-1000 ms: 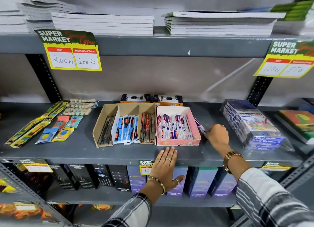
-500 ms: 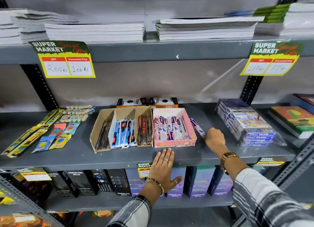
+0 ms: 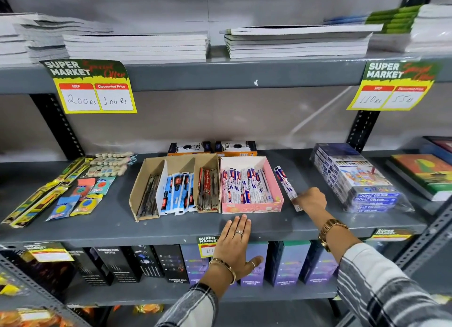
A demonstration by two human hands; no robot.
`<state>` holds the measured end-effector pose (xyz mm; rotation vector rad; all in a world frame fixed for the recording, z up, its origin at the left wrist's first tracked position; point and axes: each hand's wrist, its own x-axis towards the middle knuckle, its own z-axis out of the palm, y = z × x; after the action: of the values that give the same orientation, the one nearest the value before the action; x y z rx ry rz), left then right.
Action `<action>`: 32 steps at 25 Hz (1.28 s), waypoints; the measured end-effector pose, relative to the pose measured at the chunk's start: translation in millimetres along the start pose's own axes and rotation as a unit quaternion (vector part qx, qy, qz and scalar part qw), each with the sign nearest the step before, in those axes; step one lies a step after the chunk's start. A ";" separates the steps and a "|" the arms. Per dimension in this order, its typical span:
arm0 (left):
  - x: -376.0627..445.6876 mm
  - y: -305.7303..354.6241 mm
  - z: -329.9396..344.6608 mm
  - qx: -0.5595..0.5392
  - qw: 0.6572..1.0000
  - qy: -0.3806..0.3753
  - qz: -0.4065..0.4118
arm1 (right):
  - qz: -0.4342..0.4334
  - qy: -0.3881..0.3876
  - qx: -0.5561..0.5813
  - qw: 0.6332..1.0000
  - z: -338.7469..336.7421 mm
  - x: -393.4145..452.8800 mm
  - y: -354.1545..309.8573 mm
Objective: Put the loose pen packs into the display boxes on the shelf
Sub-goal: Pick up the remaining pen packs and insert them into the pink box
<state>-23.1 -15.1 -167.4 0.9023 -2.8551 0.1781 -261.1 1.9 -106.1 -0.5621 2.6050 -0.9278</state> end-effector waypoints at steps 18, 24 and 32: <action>5.2 -0.2 0.7 -0.023 0.997 -0.072 -0.013 | -0.051 -0.005 0.193 0.980 -6.8 -22.6 -33.1; 5.0 -2.0 1.4 -0.037 0.997 -0.071 -0.008 | -0.084 -0.031 0.141 0.986 4.3 -31.8 -61.7; 5.4 -5.3 3.8 -0.052 0.997 -0.063 0.006 | -0.111 -0.032 0.015 0.993 39.9 -39.5 -75.3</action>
<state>-24.8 -23.1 -169.9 0.9079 -2.9527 -0.0265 -190.7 -54.5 -79.9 -0.8722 2.5042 -0.9947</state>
